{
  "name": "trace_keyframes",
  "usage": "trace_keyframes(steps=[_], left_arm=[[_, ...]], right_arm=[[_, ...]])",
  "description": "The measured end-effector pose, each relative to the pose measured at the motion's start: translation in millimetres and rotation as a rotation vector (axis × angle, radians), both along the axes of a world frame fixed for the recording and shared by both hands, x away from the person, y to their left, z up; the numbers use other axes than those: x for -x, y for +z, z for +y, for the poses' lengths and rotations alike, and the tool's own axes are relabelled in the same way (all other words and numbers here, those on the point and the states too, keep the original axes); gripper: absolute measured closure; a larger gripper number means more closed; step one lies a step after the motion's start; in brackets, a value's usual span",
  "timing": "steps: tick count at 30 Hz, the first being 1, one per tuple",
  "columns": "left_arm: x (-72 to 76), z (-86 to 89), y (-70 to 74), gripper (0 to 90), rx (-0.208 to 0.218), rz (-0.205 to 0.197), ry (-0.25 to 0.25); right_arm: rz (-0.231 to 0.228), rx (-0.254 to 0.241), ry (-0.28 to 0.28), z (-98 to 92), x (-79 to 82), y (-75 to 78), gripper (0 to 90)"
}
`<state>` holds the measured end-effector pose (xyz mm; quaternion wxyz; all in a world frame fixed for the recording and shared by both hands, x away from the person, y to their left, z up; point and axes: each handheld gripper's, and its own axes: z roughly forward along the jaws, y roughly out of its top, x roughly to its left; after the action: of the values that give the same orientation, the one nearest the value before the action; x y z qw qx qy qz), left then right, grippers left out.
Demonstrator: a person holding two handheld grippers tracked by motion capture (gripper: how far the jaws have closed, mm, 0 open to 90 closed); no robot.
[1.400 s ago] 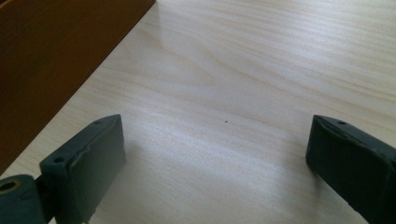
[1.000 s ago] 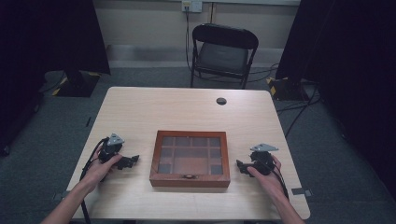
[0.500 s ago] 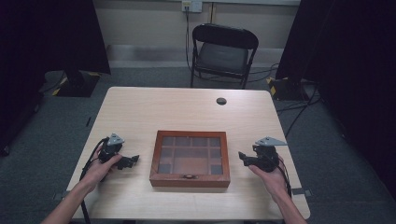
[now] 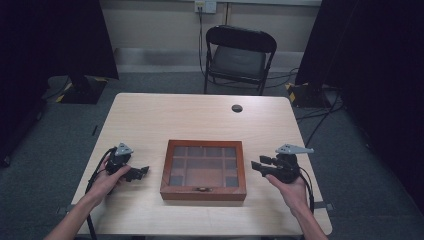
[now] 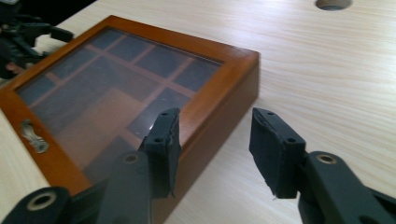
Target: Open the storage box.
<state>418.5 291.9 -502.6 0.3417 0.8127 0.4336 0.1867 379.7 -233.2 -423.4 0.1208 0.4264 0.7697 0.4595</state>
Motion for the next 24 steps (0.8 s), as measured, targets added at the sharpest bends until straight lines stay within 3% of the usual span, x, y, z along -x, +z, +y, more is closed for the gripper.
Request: trace_keyframes(steps=[2, 12, 24], left_arm=[[0.0, 0.0, 0.0, 2.4, 0.001, 0.0, 0.0], [-0.4, 0.0, -0.1, 2.0, 0.0, 0.0, 0.0], [-0.7, 0.0, -0.4, 1.7, 0.002, -0.001, -0.001]], right_arm=[[0.0, -0.005, 0.006, 1.8, 0.6, 0.9, 54.9], [-0.004, -0.022, 0.145, 25.2, 9.6, 10.0, 64.8], [0.006, -0.018, 0.212, 42.4, 15.2, 19.6, 71.3]])
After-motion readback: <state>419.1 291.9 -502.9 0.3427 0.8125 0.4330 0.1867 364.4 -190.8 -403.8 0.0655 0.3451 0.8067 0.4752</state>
